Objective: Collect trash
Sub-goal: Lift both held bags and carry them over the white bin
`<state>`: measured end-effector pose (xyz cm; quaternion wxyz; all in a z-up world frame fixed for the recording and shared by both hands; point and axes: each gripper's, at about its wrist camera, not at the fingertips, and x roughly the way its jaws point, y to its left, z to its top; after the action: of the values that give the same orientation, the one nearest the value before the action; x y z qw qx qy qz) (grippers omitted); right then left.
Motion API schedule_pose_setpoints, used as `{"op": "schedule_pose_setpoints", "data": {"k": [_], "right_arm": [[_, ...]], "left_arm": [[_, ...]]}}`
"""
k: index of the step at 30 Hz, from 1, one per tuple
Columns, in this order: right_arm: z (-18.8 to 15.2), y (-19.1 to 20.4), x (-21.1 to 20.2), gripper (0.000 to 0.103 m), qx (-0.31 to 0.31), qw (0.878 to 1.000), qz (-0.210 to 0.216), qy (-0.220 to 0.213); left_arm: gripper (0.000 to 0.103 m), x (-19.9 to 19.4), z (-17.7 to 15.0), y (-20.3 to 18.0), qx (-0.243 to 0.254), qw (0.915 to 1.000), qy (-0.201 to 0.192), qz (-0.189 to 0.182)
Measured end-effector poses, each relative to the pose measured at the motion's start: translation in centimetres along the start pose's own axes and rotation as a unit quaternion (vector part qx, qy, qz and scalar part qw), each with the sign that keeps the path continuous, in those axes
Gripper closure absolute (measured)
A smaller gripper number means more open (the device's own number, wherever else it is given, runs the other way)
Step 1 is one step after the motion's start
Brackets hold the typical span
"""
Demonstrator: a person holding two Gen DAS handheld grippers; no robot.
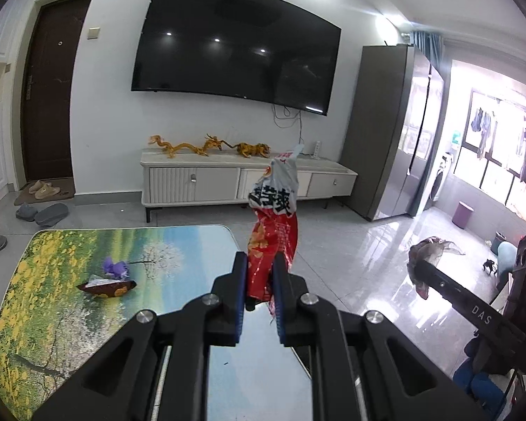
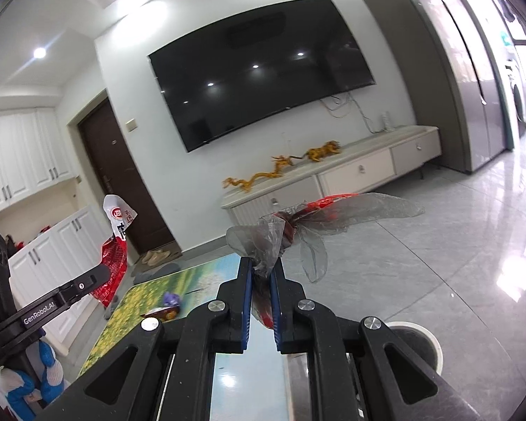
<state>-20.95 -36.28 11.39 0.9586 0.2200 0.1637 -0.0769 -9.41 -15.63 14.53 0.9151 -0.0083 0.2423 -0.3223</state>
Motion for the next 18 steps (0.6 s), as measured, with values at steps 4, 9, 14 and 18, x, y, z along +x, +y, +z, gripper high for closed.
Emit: {"op": "schedule_pose_setpoints", "data": {"k": [4,9,14,18], "right_arm": [[-0.6,-3.6,0.9,0.093,0.028,0.999,-0.027,0.015],[-2.7,-8.3,2.9,0.093,0.063,0.995,-0.057,0.060],[-5.6,-12.7,5.5,0.093,0.104,0.985,-0.082,0.114],[-7.9,-15.6,7.8,0.093,0.127,0.974,-0.100,0.160]], "left_arm": [[0.090,3.9,-1.2,-3.3,0.024,0.9987,0.040,-0.023],[0.090,9.7,-3.7,-7.0,0.050,0.9920,0.104,-0.051],[0.090,15.0,-6.4,-9.5,0.065,0.9826,0.162,-0.063],[0.089,19.1,-8.3,-10.7,0.065,0.9742,0.204,-0.071]]}}
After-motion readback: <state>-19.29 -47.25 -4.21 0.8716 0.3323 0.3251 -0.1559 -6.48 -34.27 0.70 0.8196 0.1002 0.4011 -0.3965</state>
